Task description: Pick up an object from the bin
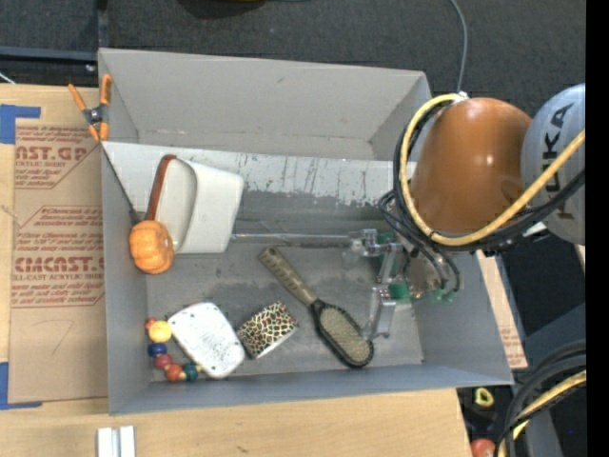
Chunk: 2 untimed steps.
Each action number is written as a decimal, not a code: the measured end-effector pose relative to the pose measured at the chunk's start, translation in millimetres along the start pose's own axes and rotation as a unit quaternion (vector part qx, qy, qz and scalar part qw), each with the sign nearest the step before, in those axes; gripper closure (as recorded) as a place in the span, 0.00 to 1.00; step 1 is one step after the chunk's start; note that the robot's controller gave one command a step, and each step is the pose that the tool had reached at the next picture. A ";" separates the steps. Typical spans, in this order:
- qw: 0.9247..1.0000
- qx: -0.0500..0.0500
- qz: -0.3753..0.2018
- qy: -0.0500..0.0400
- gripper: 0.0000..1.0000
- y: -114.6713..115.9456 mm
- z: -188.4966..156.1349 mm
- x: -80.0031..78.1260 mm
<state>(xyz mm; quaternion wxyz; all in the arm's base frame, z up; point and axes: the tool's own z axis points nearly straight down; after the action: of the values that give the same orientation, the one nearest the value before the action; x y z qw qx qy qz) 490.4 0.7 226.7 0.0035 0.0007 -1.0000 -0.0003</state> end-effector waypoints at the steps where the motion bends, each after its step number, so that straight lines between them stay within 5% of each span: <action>1: 1.000 0.000 0.000 -0.004 0.00 0.0 -4.5 -1.5; 2: 0.995 -0.001 0.099 -0.005 0.00 -13.3 118.2 0.1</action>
Offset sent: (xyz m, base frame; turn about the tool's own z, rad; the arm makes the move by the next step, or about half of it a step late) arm -0.0027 -0.0190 -0.1567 0.2589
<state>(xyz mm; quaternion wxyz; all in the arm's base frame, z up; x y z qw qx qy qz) 489.5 -12.6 108.5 -0.0010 -0.0979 -0.9952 -0.0011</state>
